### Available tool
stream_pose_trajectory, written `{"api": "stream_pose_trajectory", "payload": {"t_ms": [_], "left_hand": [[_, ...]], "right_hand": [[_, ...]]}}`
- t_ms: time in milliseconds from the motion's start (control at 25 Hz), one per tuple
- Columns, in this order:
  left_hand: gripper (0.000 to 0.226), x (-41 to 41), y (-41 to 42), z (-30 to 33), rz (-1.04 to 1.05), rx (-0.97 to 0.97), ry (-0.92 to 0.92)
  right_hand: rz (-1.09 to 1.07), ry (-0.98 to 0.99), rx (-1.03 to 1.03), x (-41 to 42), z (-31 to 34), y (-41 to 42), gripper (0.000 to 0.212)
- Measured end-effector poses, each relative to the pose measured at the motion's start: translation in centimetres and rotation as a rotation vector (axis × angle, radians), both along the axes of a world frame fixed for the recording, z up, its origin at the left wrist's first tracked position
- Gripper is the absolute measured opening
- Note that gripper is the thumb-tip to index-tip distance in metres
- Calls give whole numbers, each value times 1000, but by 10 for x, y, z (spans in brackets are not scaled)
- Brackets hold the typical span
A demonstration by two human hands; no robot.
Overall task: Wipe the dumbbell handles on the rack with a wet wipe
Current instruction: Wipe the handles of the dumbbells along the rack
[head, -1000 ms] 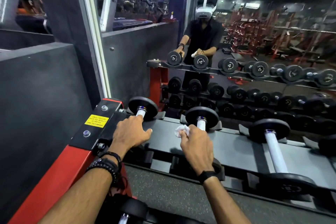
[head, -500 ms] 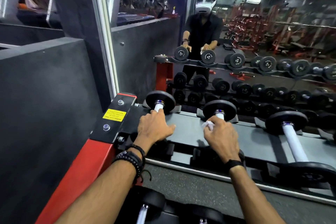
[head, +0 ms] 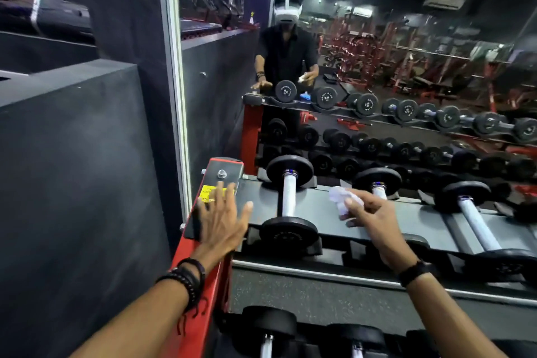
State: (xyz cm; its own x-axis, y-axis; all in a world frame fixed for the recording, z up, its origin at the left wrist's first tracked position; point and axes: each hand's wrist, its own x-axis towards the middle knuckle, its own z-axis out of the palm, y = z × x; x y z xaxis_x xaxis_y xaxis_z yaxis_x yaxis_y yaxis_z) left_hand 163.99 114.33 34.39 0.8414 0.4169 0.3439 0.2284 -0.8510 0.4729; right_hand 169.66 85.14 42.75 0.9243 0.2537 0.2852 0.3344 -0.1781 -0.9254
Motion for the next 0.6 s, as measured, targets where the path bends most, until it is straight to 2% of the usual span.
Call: {"api": "stream_pose_trajectory", "payload": {"t_ms": [200, 240, 360, 480, 600], "left_hand": [[79, -1, 50, -34, -21, 178, 66], [77, 0, 51, -36, -23, 179, 61], [74, 0, 48, -34, -15, 169, 50], [73, 0, 48, -35, -8, 159, 46], [71, 1, 49, -35, -13, 160, 53]], "right_hand": [[122, 49, -236, 9, -11, 51, 13], [175, 100, -291, 12, -12, 60, 10], [199, 301, -372, 23, -12, 75, 37], [227, 471, -403, 37, -10, 82, 31], [243, 471, -683, 53, -11, 85, 29]]}}
